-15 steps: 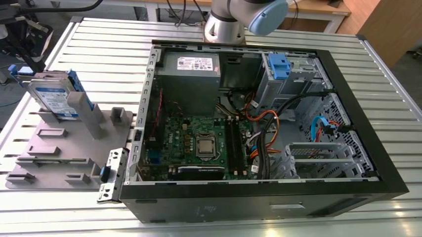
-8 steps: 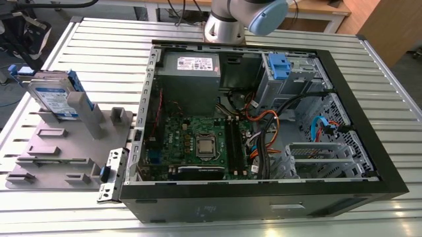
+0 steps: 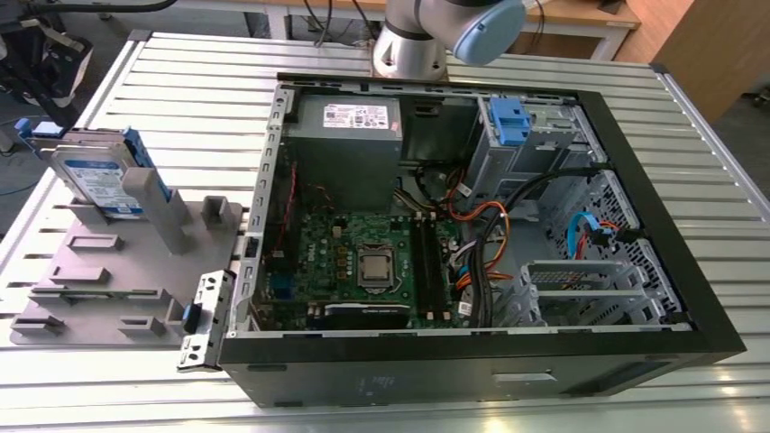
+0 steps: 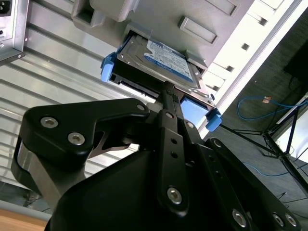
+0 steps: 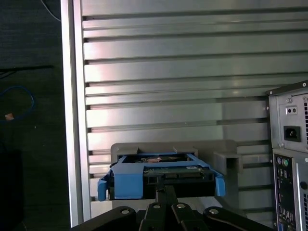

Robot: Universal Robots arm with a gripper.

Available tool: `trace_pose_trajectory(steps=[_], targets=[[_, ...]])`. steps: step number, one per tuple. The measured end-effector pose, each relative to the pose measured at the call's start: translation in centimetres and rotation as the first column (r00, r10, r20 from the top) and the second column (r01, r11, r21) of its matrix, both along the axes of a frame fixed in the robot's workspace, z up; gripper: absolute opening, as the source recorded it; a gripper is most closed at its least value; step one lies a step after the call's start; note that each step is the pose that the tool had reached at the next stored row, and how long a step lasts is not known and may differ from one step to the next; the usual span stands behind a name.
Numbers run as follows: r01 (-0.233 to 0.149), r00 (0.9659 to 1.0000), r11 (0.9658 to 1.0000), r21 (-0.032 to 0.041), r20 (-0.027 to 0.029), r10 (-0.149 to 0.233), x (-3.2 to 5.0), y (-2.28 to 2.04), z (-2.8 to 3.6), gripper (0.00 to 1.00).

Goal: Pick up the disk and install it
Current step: 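Pick up the disk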

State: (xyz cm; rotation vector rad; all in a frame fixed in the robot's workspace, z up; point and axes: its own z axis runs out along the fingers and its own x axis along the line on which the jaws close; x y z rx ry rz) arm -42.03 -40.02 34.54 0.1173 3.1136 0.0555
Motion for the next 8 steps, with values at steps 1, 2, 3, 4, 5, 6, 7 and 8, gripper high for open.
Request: trace_pose_trajectory(steps=[1, 2, 3, 4, 5, 6, 7, 8], targets=[[-0.002, 1.0000, 1.0000, 0.0001, 0.0000, 0.002, 0.00, 0.00, 0.00, 0.11], [-0.006, 1.0000, 1.0000, 0.0000, 0.0000, 0.006, 0.00, 0.00, 0.00, 0.11], [-0.015, 0.9999, 0.9999, 0.0000, -0.0001, 0.015, 0.00, 0.00, 0.00, 0.11], [-0.030, 0.9996, 0.9996, 0.0000, -0.0001, 0.030, -0.01, 0.00, 0.01, 0.11], [-0.047, 0.9989, 0.9989, -0.0001, -0.0001, 0.047, 0.00, 0.00, 0.01, 0.11], [-0.065, 0.9979, 0.9979, -0.0001, -0.0001, 0.065, 0.00, 0.00, 0.00, 0.11], [-0.083, 0.9966, 0.9966, 0.0000, -0.0001, 0.083, 0.00, 0.00, 0.00, 0.11], [-0.102, 0.9947, 0.9947, -0.0001, -0.0001, 0.102, 0.00, 0.00, -0.01, 0.11]])
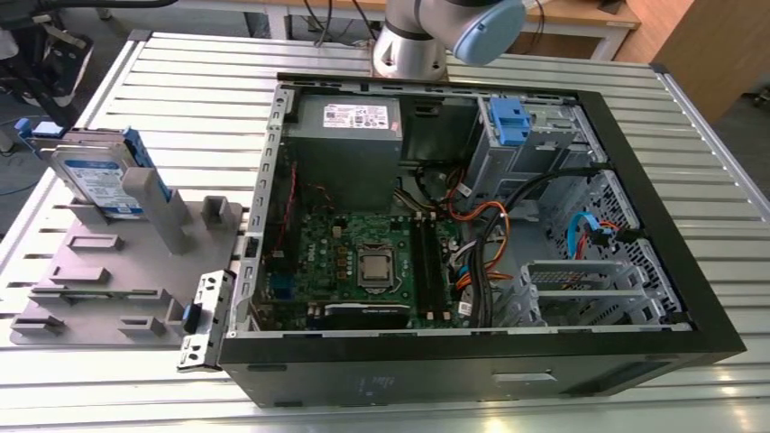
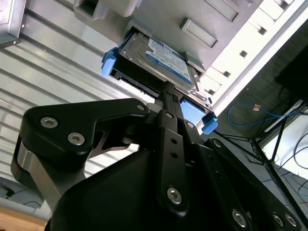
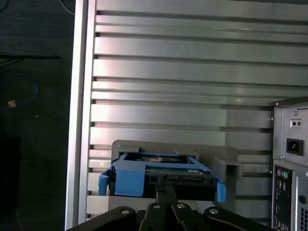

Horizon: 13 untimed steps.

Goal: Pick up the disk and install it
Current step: 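Pick up the disk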

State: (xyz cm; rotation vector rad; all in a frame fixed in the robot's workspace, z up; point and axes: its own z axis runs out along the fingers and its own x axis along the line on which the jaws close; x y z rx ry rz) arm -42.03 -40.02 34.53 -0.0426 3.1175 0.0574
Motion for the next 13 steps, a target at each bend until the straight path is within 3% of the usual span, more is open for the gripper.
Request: trace_pose_trajectory(steps=[3, 6, 10, 13], targets=[[-0.054, 0.9986, 0.9986, 0.0000, 0.0000, 0.054, 0.00, 0.00, -0.01, 0.11], [-0.108, 0.9942, 0.9942, 0.0000, 0.0000, 0.108, 0.00, 0.00, -0.03, 0.11], [-0.180, 0.9836, 0.9836, 0.0001, 0.0001, 0.180, 0.00, 0.00, -0.04, 0.11], [-0.233, 0.9725, 0.9725, 0.0001, 0.0001, 0.233, 0.00, 0.00, -0.04, 0.11]])
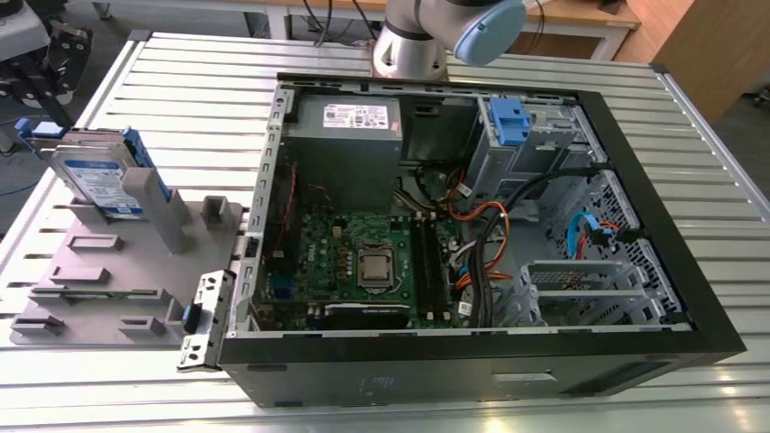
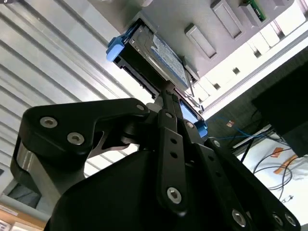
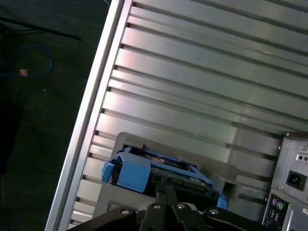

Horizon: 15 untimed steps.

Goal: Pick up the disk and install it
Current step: 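Pick up the disk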

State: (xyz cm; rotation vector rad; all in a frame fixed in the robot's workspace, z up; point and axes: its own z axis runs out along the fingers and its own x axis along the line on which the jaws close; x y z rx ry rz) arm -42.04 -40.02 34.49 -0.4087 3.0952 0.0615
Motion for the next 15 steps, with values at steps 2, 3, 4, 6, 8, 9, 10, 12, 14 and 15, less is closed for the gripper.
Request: trace_pose_trajectory(steps=[2, 3, 4, 6, 8, 9, 10, 12, 14, 15], targets=[[-0.038, 0.9993, 0.9993, -0.0001, 0.0000, 0.038, 0.00, 0.00, 0.00, 0.11], [-0.055, 0.9985, 0.9985, 0.0000, 0.0000, 0.055, 0.00, 0.00, 0.00, 0.11], [-0.071, 0.9975, 0.9975, 0.0000, 0.0000, 0.071, 0.00, 0.00, 0.00, 0.11], [-0.107, 0.9943, 0.9943, 0.0000, 0.0000, 0.107, 0.00, 0.00, 0.00, 0.11], [-0.144, 0.9895, 0.9895, -0.0001, -0.0001, 0.144, 0.00, 0.00, 0.00, 0.11], [-0.162, 0.9868, 0.9868, -0.0001, 0.0000, 0.162, 0.00, 0.00, 0.00, 0.11], [-0.180, 0.9837, 0.9837, 0.0000, 0.0000, 0.180, 0.00, 0.00, 0.00, 0.11], [-0.215, 0.9766, 0.9766, -0.0001, 0.0000, 0.215, 0.00, 0.00, 0.00, 0.11], [-0.250, 0.9683, 0.9683, -0.0001, 0.0000, 0.250, 0.00, 0.00, 0.00, 0.11], [-0.267, 0.9636, 0.9636, -0.0002, 0.0000, 0.267, 0.00, 0.00, -0.01, 0.11]])
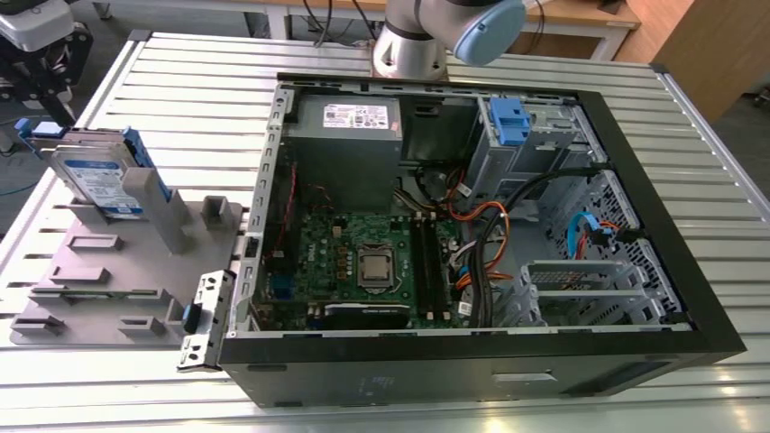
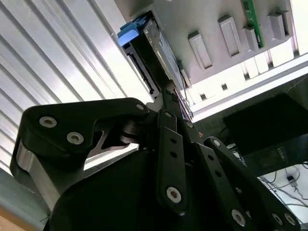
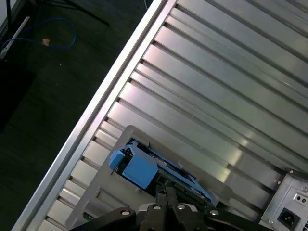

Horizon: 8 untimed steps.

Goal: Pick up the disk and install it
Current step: 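Pick up the disk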

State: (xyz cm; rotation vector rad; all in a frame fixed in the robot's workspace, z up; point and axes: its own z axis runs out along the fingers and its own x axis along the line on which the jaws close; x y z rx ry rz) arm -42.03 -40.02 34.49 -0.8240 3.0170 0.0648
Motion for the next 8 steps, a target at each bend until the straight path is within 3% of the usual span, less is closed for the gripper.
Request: trace_pose_trajectory(steps=[4, 8], targets=[[-0.073, 0.9973, 0.9973, -0.0005, 0.0000, 0.073, 0.00, 0.00, 0.00, 0.11], [-0.144, 0.9895, 0.9895, -0.0010, -0.0001, 0.144, 0.00, 0.00, 0.00, 0.11]])
